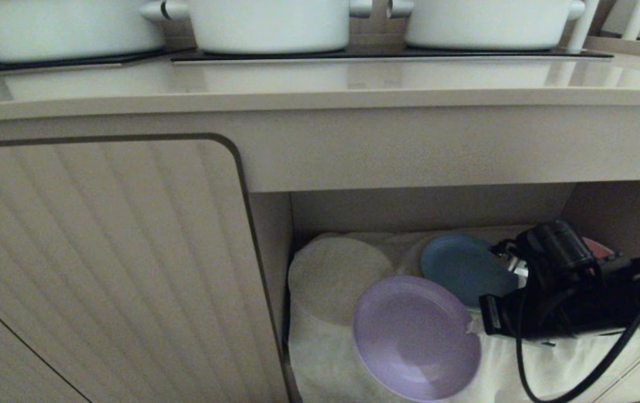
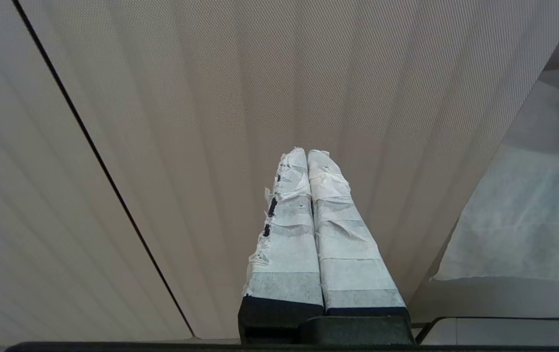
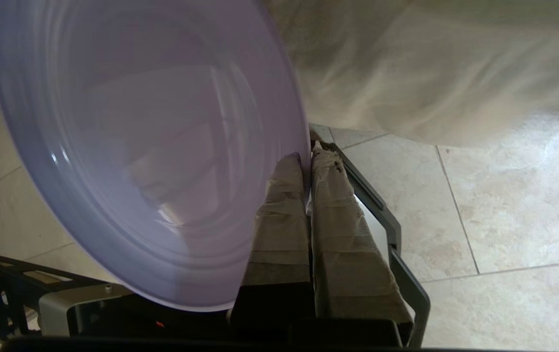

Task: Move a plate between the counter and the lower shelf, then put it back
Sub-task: Put the plate in the cupboard

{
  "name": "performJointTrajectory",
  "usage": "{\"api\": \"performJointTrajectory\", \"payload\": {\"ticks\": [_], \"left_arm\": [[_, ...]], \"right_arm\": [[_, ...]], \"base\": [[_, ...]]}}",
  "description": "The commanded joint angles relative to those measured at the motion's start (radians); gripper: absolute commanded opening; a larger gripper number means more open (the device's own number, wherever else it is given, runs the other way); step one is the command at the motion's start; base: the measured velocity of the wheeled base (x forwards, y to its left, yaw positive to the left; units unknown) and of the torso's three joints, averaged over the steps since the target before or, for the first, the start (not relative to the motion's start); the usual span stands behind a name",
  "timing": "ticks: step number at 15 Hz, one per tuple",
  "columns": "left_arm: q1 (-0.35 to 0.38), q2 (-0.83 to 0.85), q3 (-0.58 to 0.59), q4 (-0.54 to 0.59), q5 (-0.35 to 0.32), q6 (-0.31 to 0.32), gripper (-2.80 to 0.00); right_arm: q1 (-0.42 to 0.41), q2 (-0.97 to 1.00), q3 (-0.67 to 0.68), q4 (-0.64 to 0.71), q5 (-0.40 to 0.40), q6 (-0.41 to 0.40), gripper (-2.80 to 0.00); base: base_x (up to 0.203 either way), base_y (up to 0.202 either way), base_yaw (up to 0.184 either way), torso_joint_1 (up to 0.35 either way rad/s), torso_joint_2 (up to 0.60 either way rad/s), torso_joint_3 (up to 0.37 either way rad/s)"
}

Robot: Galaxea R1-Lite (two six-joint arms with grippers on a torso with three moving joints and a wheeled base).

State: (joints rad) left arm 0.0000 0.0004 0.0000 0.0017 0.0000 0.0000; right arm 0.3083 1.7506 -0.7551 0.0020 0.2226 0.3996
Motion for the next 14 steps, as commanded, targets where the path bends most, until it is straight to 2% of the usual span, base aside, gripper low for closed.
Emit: {"api": "performJointTrajectory", "payload": {"ticks": [1,10,14], "left_arm": [[0.0,0.0,0.0,0.0,0.0,0.0,-2.8],[0.0,0.0,0.0,0.0,0.0,0.0,-2.8],[0.0,0.0,0.0,0.0,0.0,0.0,-2.8]], "right_arm": [[0.003,0.014,0.002,-0.005,0.001,0.007,-2.8],[0.03,0.083,-0.083,-0.009,-0.026,0.056,-2.8],[0.071,0.127,-0.131,-0.014,-0.049,0.103,-2.8]], "base": [[0.0,0.0,0.0,0.0,0.0,0.0],[0.0,0.0,0.0,0.0,0.0,0.0],[0.0,0.0,0.0,0.0,0.0,0.0]]}}
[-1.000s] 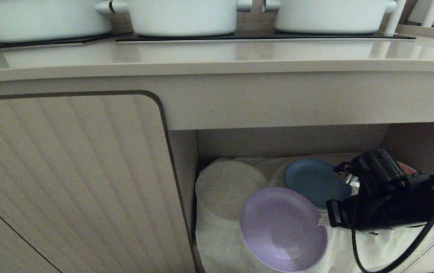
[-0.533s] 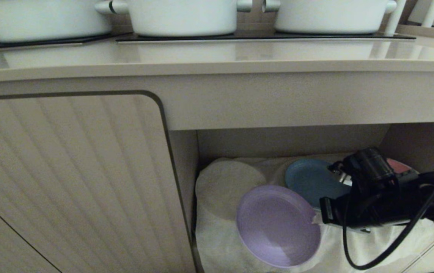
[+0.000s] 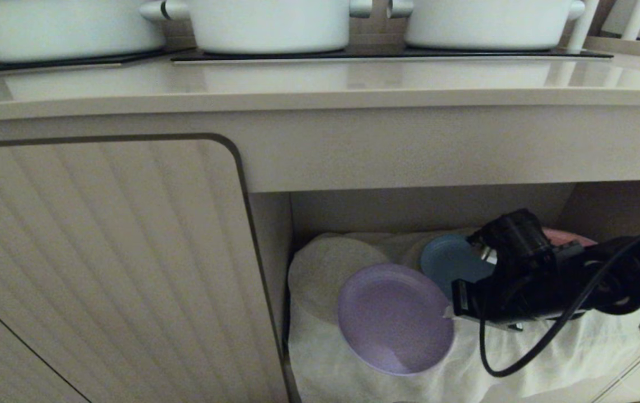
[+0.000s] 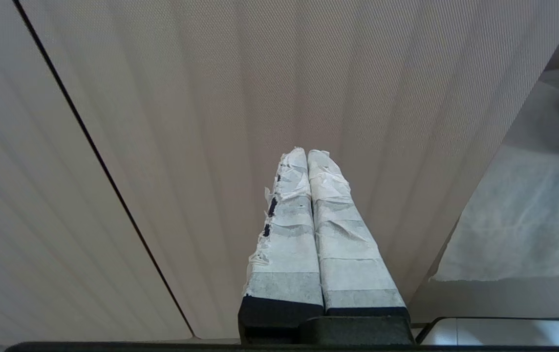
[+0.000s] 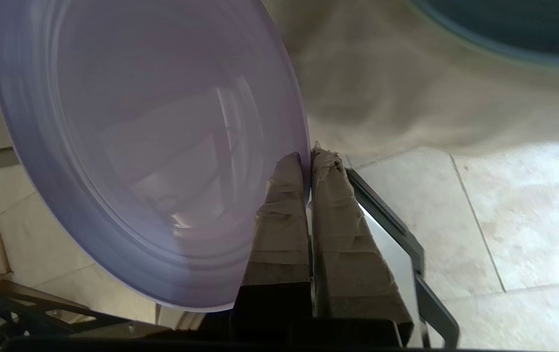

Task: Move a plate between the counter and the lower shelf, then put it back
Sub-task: Put the plate in the cupboard

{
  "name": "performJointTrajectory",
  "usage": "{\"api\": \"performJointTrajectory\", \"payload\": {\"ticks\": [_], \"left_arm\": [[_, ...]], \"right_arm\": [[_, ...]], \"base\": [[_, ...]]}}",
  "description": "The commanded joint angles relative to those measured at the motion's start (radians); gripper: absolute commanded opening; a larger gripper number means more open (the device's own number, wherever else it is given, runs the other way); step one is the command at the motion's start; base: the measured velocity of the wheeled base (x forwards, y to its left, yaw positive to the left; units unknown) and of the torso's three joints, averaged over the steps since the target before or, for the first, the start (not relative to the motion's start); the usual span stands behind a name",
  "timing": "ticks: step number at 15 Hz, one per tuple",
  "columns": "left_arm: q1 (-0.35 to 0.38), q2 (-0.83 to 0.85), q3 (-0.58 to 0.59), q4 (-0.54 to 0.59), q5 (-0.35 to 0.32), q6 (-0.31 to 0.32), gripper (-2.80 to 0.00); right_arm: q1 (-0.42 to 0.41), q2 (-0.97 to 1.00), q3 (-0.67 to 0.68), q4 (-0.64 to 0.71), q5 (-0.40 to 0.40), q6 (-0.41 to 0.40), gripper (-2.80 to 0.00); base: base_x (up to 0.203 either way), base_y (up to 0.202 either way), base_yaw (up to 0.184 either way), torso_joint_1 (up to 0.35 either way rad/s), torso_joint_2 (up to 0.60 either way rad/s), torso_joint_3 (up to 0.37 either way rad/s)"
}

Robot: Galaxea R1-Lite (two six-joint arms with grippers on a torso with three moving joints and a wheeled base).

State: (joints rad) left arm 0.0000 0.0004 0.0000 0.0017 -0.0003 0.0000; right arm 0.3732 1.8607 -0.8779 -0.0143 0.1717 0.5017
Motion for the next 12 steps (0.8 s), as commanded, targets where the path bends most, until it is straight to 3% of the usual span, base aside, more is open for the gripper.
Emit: {"api": "performJointTrajectory", "payload": {"ticks": [1,12], "left_arm": [[0.0,0.0,0.0,0.0,0.0,0.0,-2.8],[0.0,0.0,0.0,0.0,0.0,0.0,-2.8]], "right_arm": [[0.017,0.028,-0.016,-0.022,-0.002,0.014,-2.8],[0.035,0.142,-0.143,-0.079,-0.061,0.061,-2.8]], "base": [[0.0,0.0,0.0,0.0,0.0,0.0],[0.0,0.0,0.0,0.0,0.0,0.0]]}}
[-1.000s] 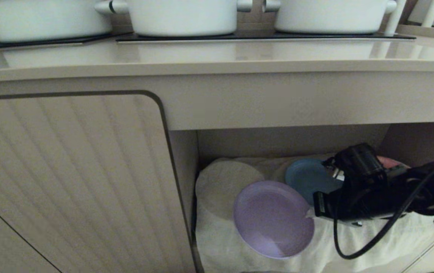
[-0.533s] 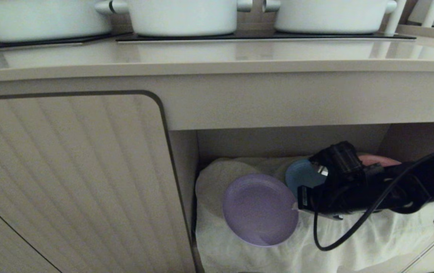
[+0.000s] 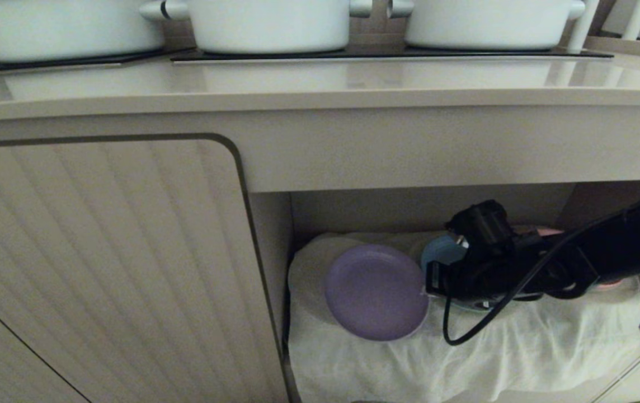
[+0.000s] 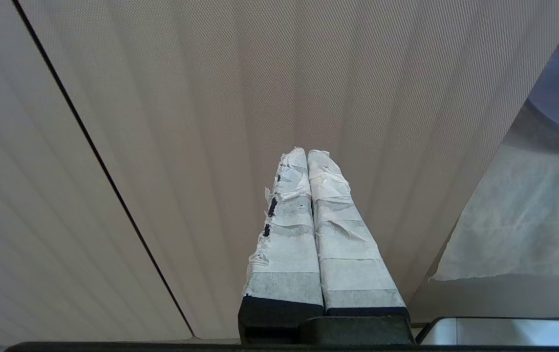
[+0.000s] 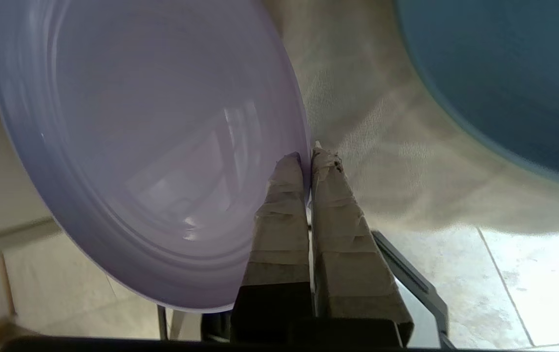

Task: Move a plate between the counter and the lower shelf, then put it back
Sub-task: Put the plate in the cupboard

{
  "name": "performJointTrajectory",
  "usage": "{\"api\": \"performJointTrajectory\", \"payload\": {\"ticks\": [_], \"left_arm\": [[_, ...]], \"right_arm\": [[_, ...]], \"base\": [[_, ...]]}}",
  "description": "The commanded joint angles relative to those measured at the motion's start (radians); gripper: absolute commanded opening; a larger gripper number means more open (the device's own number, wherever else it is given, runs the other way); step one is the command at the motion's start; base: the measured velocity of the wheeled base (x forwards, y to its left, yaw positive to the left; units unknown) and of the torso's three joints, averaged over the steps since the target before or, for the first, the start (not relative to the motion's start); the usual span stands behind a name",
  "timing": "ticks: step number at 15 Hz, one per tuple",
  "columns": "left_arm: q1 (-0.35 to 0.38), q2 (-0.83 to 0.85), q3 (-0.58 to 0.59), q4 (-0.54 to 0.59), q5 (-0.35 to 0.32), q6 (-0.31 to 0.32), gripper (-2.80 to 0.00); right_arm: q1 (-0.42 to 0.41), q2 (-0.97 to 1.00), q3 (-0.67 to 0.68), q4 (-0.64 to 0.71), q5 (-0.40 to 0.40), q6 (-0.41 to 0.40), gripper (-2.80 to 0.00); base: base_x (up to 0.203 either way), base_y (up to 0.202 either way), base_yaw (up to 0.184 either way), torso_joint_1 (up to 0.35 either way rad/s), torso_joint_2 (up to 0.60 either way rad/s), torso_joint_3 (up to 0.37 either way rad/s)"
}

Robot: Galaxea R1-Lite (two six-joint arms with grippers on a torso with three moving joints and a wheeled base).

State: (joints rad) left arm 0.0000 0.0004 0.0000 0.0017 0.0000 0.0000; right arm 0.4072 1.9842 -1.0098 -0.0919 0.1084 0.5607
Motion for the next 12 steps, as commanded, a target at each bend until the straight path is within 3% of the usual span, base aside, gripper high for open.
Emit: {"api": "performJointTrajectory", "payload": {"ticks": [1,12], "left_arm": [[0.0,0.0,0.0,0.0,0.0,0.0,-2.8],[0.0,0.001,0.0,0.0,0.0,0.0,-2.8]], "right_arm": [[0.011,0.028,-0.02,-0.002,-0.005,0.019,-2.8],[0.059,0.081,-0.033,-0.072,-0.026,0.096,-2.8]], "base": [[0.0,0.0,0.0,0.0,0.0,0.0],[0.0,0.0,0.0,0.0,0.0,0.0]]}}
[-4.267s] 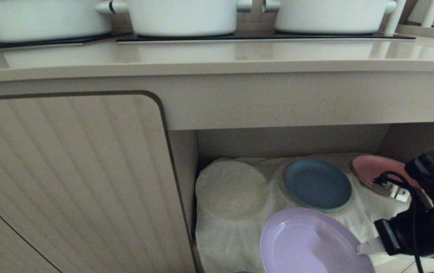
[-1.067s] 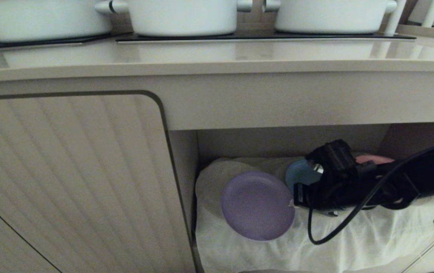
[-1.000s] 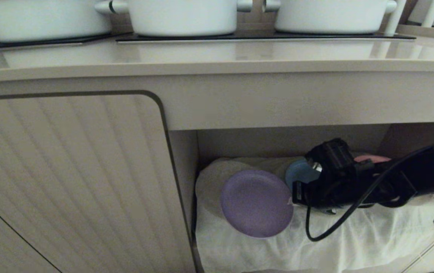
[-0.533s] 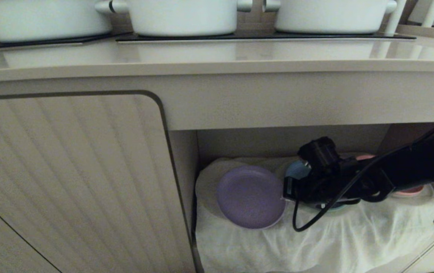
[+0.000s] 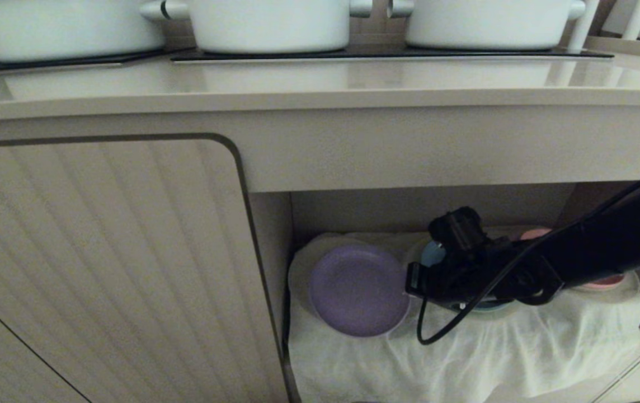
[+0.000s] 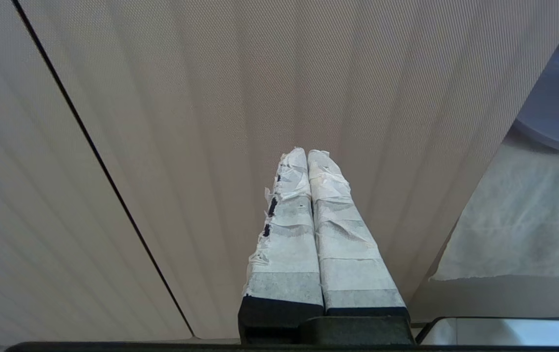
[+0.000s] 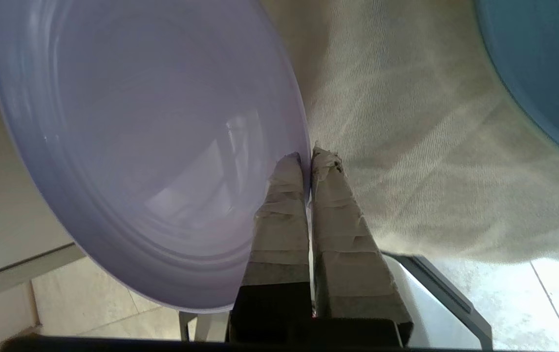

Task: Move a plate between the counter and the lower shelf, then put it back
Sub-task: Put the plate in the cupboard

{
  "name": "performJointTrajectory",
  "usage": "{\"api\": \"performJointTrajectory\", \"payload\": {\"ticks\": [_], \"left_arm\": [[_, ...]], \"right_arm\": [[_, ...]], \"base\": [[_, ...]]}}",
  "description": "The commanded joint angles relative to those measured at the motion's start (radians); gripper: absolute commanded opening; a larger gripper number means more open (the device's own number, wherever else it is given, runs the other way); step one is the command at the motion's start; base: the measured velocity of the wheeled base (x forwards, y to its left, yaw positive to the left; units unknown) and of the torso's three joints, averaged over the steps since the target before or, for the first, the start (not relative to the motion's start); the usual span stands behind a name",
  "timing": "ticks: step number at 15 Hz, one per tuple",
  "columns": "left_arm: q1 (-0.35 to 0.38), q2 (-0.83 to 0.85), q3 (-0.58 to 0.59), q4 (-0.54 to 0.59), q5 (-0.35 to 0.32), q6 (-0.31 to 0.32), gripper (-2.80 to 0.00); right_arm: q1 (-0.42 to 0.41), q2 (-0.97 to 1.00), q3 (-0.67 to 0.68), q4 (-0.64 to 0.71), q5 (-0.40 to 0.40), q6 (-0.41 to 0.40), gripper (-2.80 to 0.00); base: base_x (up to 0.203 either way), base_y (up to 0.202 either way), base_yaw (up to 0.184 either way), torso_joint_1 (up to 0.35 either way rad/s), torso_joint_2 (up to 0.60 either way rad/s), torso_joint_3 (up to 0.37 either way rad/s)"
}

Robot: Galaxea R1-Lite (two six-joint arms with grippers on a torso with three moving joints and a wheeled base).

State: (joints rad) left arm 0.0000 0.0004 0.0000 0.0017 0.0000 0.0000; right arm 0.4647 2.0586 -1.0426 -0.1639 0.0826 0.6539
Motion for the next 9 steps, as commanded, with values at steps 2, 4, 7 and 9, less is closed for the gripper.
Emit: {"api": "performJointTrajectory", "payload": {"ticks": [2,4,7,9], "left_arm": [[0.0,0.0,0.0,0.0,0.0,0.0,-2.8],[0.0,0.0,0.0,0.0,0.0,0.0,-2.8],[0.0,0.0,0.0,0.0,0.0,0.0,-2.8],[0.0,0.0,0.0,0.0,0.0,0.0,-2.8]], "right_arm": [[0.002,0.016,-0.009,-0.01,0.0,0.018,-2.8],[0.002,0.024,-0.05,-0.004,0.002,0.059,-2.8],[0.002,0.034,-0.076,0.008,0.002,0.074,-2.8],[0.002,0.035,-0.077,0.03,0.003,0.075,-2.8]], "base": [[0.0,0.0,0.0,0.0,0.0,0.0],[0.0,0.0,0.0,0.0,0.0,0.0],[0.0,0.0,0.0,0.0,0.0,0.0],[0.0,0.0,0.0,0.0,0.0,0.0]]}}
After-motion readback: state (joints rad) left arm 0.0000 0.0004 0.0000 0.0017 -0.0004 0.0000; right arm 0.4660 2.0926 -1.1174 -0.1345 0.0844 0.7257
